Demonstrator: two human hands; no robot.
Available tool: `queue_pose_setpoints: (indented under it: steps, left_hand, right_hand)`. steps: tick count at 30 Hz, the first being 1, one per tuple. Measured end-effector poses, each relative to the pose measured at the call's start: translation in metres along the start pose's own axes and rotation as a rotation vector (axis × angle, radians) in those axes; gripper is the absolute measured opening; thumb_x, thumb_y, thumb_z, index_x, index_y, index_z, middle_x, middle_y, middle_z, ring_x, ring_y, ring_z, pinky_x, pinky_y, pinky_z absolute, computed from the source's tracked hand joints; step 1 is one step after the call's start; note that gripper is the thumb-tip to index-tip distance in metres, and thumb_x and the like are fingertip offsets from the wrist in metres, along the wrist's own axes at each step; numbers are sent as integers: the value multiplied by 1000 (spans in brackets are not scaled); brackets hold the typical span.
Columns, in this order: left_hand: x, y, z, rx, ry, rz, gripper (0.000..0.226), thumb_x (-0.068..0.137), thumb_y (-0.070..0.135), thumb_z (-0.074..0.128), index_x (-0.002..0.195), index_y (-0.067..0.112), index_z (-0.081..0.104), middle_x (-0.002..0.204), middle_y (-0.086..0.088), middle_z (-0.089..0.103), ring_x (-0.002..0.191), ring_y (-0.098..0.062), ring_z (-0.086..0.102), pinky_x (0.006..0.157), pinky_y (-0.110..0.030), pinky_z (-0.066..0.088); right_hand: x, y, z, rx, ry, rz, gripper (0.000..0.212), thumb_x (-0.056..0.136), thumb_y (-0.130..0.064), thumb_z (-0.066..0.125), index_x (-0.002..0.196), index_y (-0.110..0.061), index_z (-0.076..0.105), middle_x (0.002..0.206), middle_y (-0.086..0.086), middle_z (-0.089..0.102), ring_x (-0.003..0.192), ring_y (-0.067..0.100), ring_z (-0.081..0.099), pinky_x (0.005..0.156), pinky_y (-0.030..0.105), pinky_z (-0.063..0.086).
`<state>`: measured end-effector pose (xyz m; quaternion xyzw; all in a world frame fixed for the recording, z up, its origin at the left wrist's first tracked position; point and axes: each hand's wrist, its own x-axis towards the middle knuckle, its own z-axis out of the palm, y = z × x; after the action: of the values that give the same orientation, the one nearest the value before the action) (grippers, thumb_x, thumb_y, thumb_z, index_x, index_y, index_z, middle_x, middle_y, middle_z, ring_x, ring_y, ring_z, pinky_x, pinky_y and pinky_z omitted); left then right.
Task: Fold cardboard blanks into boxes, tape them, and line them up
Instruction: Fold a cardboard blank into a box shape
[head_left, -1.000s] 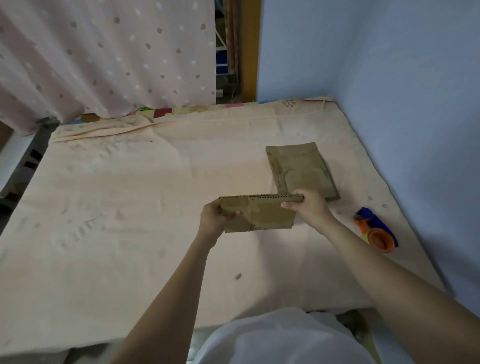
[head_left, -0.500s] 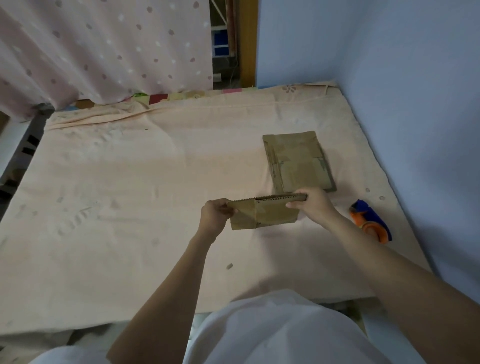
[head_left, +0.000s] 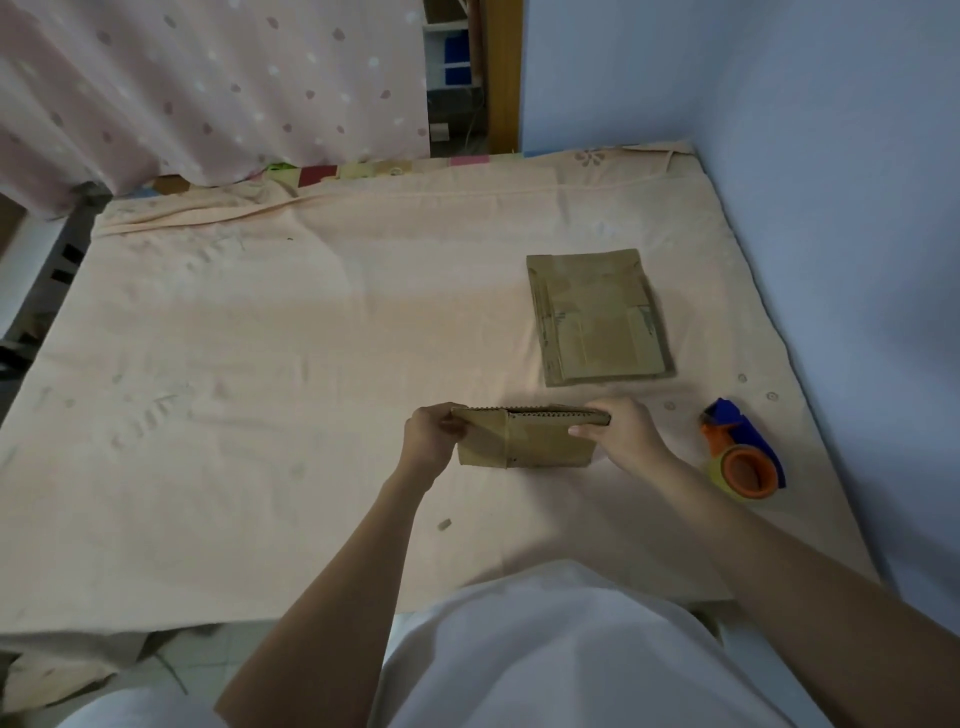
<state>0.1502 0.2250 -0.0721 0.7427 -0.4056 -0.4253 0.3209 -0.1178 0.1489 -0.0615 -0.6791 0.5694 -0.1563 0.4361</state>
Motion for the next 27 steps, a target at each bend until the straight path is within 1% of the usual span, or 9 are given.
queue_pose_setpoints:
  steps: [2, 4, 6, 8, 11, 14, 19, 22, 27]
  left_hand:
    - [-5, -6, 4, 1, -1, -12, 31, 83, -8, 51, 86, 13, 73, 73, 1, 63, 70, -13, 50, 60, -16, 38]
    - [-8, -10, 5, -15, -3, -23, 34, 83, -8, 54, 86, 19, 73, 74, 1, 64, 72, -12, 52, 62, -17, 39]
    - [-9, -14, 7, -39, 8, -37, 37, 84, -8, 55, 85, 26, 71, 76, 1, 65, 74, -13, 53, 65, -21, 41]
    - [-14, -15, 9, -53, 11, -46, 37, 84, -8, 55, 88, 26, 71, 77, 0, 65, 74, -13, 53, 65, -24, 40]
    - [-18, -16, 11, -75, 12, -37, 35, 85, -7, 56, 93, 22, 71, 84, -3, 70, 78, -10, 58, 66, -18, 42]
    - [-20, -18, 13, -120, 22, -48, 30, 87, -5, 58, 95, 21, 70, 87, 2, 70, 85, -8, 62, 71, -15, 44]
    - [-25, -25, 20, -223, 27, -71, 23, 93, 5, 62, 95, 26, 68, 86, 7, 69, 84, -7, 61, 69, -13, 43]
    - [-29, -30, 23, -229, 27, -79, 24, 94, 6, 62, 94, 29, 67, 86, 7, 69, 84, -8, 61, 73, -19, 44]
    - [-32, -31, 21, -244, 12, -91, 20, 93, 7, 64, 98, 26, 68, 86, 5, 69, 81, -8, 61, 73, -19, 43]
  right_hand:
    - [-4, 6, 6, -25, -19, 9, 24, 80, -15, 83, 102, -6, 77, 93, 0, 73, 91, 16, 65, 78, 21, 45]
    - [-8, 10, 12, -27, -18, 9, 25, 81, -14, 83, 103, -7, 76, 94, 2, 74, 92, 18, 67, 80, 25, 47]
    - [-10, 12, 14, -17, -2, 9, 22, 81, -12, 82, 102, -8, 77, 91, 0, 74, 90, 17, 68, 77, 22, 46]
    - [-11, 17, 15, -16, -2, 12, 22, 82, -12, 81, 103, -9, 76, 89, -2, 73, 89, 15, 67, 74, 17, 44]
    - [-12, 18, 14, -25, -25, 4, 20, 83, -13, 80, 102, -10, 76, 88, -4, 72, 87, 14, 65, 72, 12, 43]
    - [-12, 17, 17, -23, -8, 8, 19, 83, -12, 80, 101, -10, 76, 87, -3, 71, 86, 14, 65, 70, 8, 42]
    - [-14, 23, 20, -21, 2, 23, 21, 84, -16, 80, 103, -9, 74, 89, -3, 71, 88, 14, 65, 73, 17, 43]
    - [-22, 27, 22, -21, 1, 14, 19, 85, -15, 79, 102, -11, 74, 88, -6, 69, 86, 12, 64, 71, 13, 42]
    - [-24, 26, 23, -25, 8, 11, 16, 84, -14, 79, 99, -11, 74, 86, -4, 71, 84, 14, 65, 69, 12, 43]
